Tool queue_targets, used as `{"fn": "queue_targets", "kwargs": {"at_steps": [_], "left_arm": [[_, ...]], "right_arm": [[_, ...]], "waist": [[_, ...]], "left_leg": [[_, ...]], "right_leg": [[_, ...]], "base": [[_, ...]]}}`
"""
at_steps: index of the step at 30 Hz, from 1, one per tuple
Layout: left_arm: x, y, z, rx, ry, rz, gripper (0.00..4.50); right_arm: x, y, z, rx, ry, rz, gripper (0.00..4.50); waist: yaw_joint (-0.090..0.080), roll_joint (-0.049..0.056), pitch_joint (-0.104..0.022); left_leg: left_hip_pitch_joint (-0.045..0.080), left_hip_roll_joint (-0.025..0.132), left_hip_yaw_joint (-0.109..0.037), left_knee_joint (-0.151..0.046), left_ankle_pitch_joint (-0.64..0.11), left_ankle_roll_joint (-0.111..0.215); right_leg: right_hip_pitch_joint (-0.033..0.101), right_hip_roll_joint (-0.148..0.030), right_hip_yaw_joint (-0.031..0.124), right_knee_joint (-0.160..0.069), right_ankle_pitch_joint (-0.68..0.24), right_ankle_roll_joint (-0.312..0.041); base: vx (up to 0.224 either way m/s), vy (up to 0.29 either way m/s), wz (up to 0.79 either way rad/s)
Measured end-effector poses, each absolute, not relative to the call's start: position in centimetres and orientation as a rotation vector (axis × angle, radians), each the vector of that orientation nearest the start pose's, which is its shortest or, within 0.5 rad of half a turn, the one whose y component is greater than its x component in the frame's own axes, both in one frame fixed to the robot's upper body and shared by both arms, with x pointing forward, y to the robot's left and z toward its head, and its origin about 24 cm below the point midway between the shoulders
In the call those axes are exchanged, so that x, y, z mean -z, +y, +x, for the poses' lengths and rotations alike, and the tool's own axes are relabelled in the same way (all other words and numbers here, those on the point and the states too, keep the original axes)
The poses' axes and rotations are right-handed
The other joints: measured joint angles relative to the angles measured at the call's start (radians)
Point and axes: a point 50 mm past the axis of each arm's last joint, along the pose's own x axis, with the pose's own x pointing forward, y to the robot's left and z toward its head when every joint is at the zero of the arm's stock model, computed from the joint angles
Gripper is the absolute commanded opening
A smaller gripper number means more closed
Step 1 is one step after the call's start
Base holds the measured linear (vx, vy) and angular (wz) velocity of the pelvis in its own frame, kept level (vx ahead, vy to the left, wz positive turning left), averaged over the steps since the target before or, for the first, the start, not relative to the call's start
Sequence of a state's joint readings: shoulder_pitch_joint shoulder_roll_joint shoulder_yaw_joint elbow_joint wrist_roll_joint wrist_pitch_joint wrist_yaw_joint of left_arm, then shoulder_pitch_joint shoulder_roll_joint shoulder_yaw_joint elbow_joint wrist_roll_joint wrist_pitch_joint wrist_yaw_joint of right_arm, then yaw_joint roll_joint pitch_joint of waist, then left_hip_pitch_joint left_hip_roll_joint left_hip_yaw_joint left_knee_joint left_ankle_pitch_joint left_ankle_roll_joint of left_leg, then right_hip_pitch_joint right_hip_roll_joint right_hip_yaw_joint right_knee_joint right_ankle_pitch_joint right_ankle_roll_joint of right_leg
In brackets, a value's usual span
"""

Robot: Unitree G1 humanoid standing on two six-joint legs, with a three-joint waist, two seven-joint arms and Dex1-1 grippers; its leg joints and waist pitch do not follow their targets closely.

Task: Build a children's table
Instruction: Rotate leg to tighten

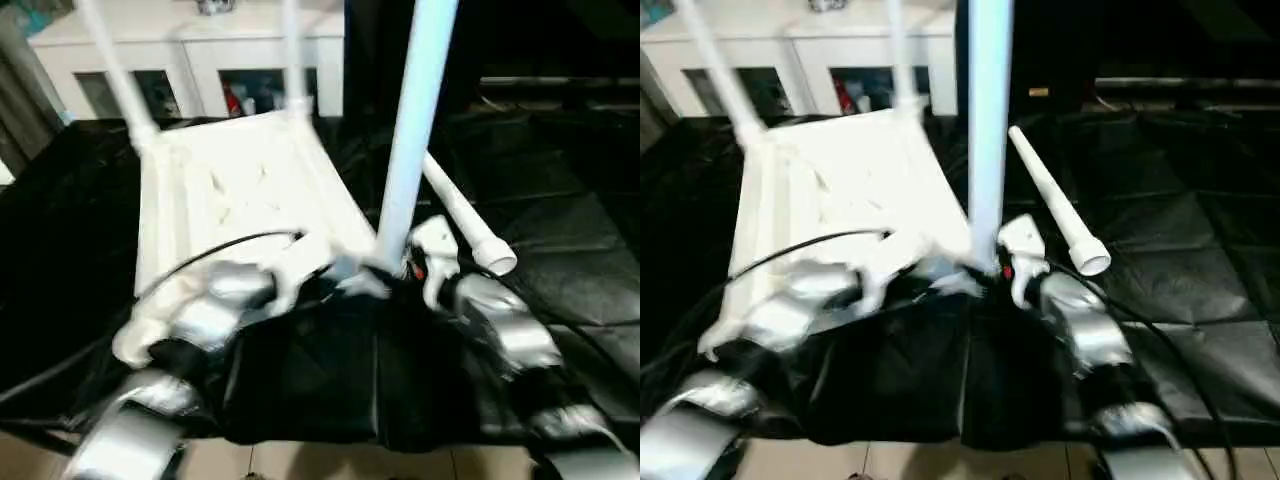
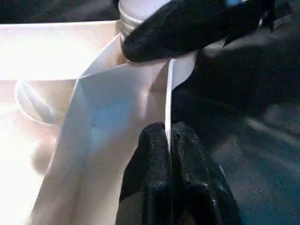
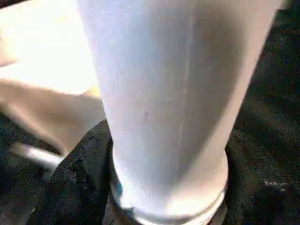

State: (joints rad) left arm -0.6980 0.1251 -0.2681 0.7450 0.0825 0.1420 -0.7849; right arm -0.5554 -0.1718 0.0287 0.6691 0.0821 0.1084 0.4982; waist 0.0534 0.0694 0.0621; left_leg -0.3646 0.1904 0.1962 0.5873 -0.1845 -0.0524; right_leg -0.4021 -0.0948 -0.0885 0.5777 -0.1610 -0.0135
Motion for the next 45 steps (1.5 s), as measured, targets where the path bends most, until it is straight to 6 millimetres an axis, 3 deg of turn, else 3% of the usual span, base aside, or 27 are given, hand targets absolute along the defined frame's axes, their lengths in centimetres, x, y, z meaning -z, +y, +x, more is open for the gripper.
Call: {"fn": "queue_targets", "kwargs": {"at_steps": [6,8,12,17,21,24,28,29,32,35,38,45], "left_arm": [[-4.9,4.6,34.6,0.964,0.378,0.31,0.0],[-4.8,4.4,34.5,0.963,0.377,0.307,0.0],[-4.7,4.4,34.7,0.945,0.369,0.315,0.0],[-4.8,4.2,34.9,0.926,0.353,0.329,0.0],[-5.0,3.8,35.2,0.881,0.32,0.309,0.0],[-5.4,3.7,35.6,0.794,0.271,0.258,0.0],[-6.3,4.1,36.3,0.727,0.237,0.142,0.44],[-6.8,4.4,36.5,0.709,0.211,0.107,0.56],[-8.9,5.7,37.4,0.64,0.104,0.142,0.65],[-9.7,7.4,38.0,0.559,0.065,0.232,0.76],[-9.6,10.6,38.2,0.428,0.067,0.322,0.76],[-9.8,18.4,36.8,0.194,0.123,0.43,0.76]], "right_arm": [[-4.0,-13.4,35.3,-0.369,0.26,-0.029,2.72],[-4.0,-13.6,35.3,-0.364,0.255,-0.019,3.42],[-4.0,-13.3,35.2,-0.355,0.234,0.062,3.62],[-3.9,-13.4,35.0,-0.329,0.197,0.092,3.62],[-4.1,-14.7,34.0,-0.353,0.172,0.12,3.62],[-4.1,-15.6,32.6,-0.451,0.181,0.064,3.62],[-4.1,-16.5,31.5,-0.506,0.194,0.045,3.75],[-4.4,-16.7,31.3,-0.512,0.186,0.04,3.75],[-4.5,-16.4,31.2,-0.52,0.189,0.044,3.75],[-4.1,-15.4,31.2,-0.521,0.21,0.05,3.75],[-3.3,-14.4,31.2,-0.493,0.24,0.061,3.75],[-3.2,-13.0,32.2,-0.446,0.266,0.072,3.75]], "waist": [[0.007,0.005,-0.003],[0.008,0.009,-0.006],[0.005,0.012,-0.008],[0.003,0.014,-0.008],[0.007,0.015,-0.008],[0.003,0.014,-0.007],[0.0,0.015,-0.007],[0.001,0.014,-0.007],[0.004,0.015,-0.008],[0.006,0.015,-0.007],[0.001,0.013,-0.005],[0.004,0.005,0.001]], "left_leg": [[-0.001,-0.001,0.0,0.0,0.0,0.0],[-0.001,-0.001,0.0,0.0,0.0,0.001],[-0.001,-0.001,0.0,0.0,0.0,0.001],[-0.002,0.0,-0.001,0.0,0.0,0.001],[-0.006,0.0,0.0,0.0,0.0,0.002],[-0.015,0.0,-0.001,0.001,0.002,0.009],[-0.039,0.002,-0.003,0.008,0.001,0.012],[-0.046,0.003,-0.004,0.012,-0.001,0.014],[-0.052,0.006,-0.005,0.019,-0.001,0.018],[-0.046,0.007,-0.004,0.02,0.002,0.022],[-0.036,0.007,-0.003,0.018,0.001,0.012],[-0.037,0.007,-0.003,0.015,0.005,0.006]], "right_leg": [[0.003,-0.001,0.0,-0.001,0.0,0.0],[0.004,-0.001,0.0,-0.001,0.0,0.0],[0.003,-0.001,0.0,-0.001,-0.001,0.001],[0.001,-0.001,-0.001,-0.001,-0.001,0.002],[-0.001,-0.001,-0.001,-0.001,-0.001,0.002],[-0.007,-0.001,-0.002,-0.001,0.0,0.0],[-0.034,0.0,-0.004,0.006,0.001,0.001],[-0.041,0.0,-0.005,0.011,0.001,0.0],[-0.045,0.001,-0.007,0.017,-0.001,-0.001],[-0.04,0.002,-0.007,0.017,0.001,-0.002],[-0.031,0.001,-0.006,0.016,-0.001,0.002],[-0.033,0.001,-0.005,0.016,0.005,-0.003]], "base": [[0.0,0.0,0.0],[0.0,0.0,0.0],[0.0,0.0,0.0],[0.0,0.0,0.0],[0.0,0.0,0.0],[0.0,0.0,0.0],[0.0,0.0,0.0],[0.0,0.0,0.0],[0.0,0.0,0.0],[0.0,0.0,0.0],[0.0,0.0,0.0],[0.0,0.0,0.0]]}}
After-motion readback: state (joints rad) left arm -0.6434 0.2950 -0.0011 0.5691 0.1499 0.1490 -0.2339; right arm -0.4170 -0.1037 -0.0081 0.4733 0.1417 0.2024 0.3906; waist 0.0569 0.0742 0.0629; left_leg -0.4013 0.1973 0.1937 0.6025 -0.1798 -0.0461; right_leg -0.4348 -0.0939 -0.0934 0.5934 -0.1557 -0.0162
